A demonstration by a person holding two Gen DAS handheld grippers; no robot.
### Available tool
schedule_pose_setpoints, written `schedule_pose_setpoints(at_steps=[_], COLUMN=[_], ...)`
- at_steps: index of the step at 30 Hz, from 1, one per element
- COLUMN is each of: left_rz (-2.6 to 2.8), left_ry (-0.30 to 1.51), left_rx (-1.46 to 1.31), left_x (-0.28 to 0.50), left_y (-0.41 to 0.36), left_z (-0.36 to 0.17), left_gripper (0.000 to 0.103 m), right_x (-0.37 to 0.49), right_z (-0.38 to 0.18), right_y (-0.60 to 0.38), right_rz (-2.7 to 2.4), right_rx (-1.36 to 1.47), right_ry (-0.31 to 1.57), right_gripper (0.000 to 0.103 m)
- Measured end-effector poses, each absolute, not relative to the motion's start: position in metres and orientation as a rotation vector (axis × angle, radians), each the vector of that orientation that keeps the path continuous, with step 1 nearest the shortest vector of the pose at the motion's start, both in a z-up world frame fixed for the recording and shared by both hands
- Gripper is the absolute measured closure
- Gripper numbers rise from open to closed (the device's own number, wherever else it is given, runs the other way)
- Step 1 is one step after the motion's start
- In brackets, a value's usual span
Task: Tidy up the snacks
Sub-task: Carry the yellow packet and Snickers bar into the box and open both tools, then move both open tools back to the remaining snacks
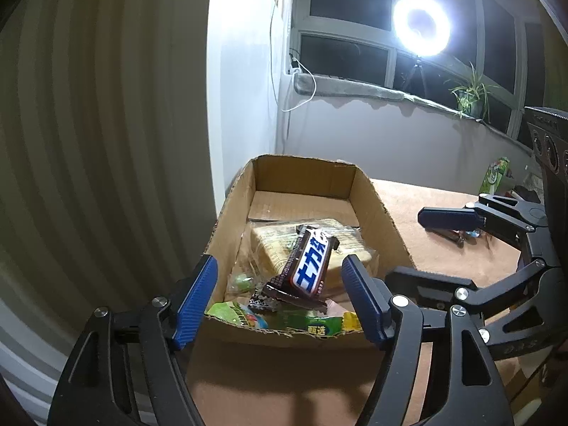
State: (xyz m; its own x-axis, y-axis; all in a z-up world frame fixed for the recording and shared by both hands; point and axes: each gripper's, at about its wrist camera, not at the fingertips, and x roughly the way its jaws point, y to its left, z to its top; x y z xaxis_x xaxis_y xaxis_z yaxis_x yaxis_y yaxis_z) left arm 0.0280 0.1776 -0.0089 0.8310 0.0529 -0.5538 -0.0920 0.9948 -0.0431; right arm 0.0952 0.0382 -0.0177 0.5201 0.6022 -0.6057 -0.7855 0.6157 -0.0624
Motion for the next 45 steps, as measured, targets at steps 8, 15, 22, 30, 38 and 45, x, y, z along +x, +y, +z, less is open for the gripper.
schedule_pose_setpoints(at_steps=[8,15,22,30,38,45], left_rz=[0.066,0.054,0.023,-0.037,-0.141,-0.198], left_ry=[0.578,0.583,0.601,0.622,0.661,0.74], left_rx=[-0.07,-0.056,-0.001,0.065,0.114,0.095], left_x=[0.027,0.031,0.043,0.062,0.088,0.119], left_y=[0.168,0.152,0.115,0.058,0.0,-0.022], left_z=[-0.006,0.0,0.003,0.004,-0.006,-0.026], left_gripper=[0.03,0.028,0.026,0.026,0.026,0.026], right_x=[0.093,0.095,0.109,0.13,0.148,0.157], right_z=[-0.016,-0.017,-0.02,-0.037,-0.067,-0.075], right_y=[0.025,-0.001,-0.051,-0.122,-0.185,-0.204], right_rz=[0.805,0.742,0.693,0.622,0.544,0.544], right_rx=[-0.289,-0.259,-0.195,-0.13,-0.101,-0.109], right_ry=[0.576,0.564,0.579,0.65,0.762,0.79], right_gripper=[0.015,0.0,0.0,0.0,0.0,0.0])
